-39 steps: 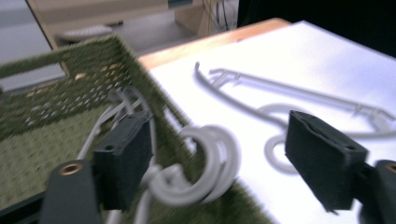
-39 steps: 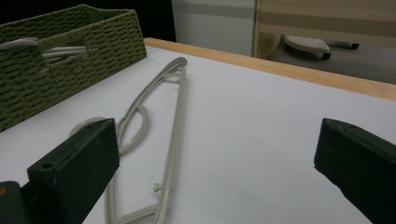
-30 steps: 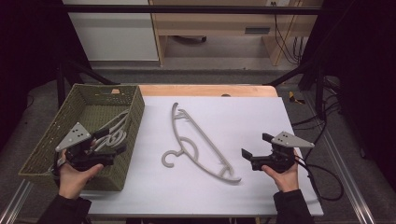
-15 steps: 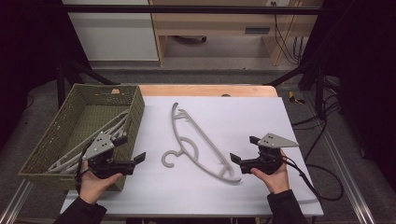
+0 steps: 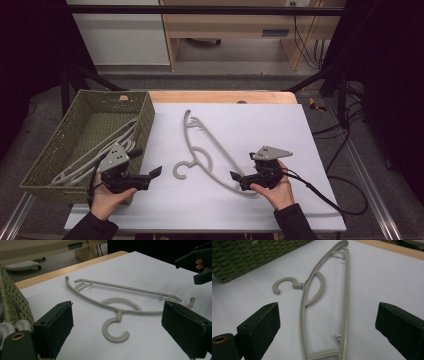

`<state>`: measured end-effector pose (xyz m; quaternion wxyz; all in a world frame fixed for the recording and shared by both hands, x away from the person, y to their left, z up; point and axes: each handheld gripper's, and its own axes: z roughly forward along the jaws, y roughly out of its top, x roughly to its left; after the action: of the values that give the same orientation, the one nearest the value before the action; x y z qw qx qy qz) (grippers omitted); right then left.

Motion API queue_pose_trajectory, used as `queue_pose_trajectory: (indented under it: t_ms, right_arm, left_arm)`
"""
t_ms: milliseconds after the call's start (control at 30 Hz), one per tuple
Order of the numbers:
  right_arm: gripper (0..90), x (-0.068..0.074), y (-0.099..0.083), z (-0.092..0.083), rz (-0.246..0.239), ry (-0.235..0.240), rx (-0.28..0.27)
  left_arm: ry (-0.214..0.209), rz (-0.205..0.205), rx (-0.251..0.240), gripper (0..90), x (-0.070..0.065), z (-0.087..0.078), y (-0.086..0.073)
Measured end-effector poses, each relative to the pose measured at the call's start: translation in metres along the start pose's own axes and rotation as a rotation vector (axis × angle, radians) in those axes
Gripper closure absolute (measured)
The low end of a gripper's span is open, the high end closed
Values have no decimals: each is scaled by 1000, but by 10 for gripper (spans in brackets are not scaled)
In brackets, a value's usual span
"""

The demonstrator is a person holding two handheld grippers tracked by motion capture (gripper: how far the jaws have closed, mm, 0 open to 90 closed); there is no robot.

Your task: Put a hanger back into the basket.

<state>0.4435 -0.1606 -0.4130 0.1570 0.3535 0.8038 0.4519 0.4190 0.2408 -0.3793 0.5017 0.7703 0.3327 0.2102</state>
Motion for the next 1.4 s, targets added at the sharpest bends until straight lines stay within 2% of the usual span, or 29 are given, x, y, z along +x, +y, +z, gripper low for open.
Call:
queue_pose_trajectory:
  t_ms: [233,367,633,733,767,800,900,933,1033,1167,1300,1333,1400]
  right_arm:
    - [141,9,-4,17,-37,4,82]
    - [206,14,-6,27,-56,20,107]
    - [379,23,-11,48,-100,52,211]
    - [458,24,-12,54,-102,67,235]
    - [485,25,-13,56,-78,69,252]
    - [509,23,-13,58,-94,71,264]
    - [567,24,-17,63,-87,67,301]
    - [586,23,-18,64,-103,73,309]
    - [642,24,-19,66,-91,78,341]
    - [712,23,-21,68,-111,77,364]
    - [748,22,-21,69,-117,94,361]
    - [767,22,-22,69,-131,101,361]
    - [812,21,-21,69,-128,115,366]
  left_arm:
    - [-19,10,22,101,-10,11,-5]
    - [-29,13,39,101,-14,17,-8]
    - [-38,18,61,101,-18,24,-12]
    - [-42,16,73,100,-18,28,-14]
    - [-44,16,75,100,-18,28,-15]
    - [-45,16,77,99,-18,29,-15]
    - [-55,8,73,96,-17,29,-16]
    - [-57,5,71,96,-17,29,-16]
    - [-53,1,72,96,-16,29,-17]
    - [-55,-8,73,95,-14,29,-18]
    - [-55,-8,75,96,-14,29,-18]
    - [-56,-7,76,96,-14,29,-18]
    - [-55,-7,73,96,-14,28,-18]
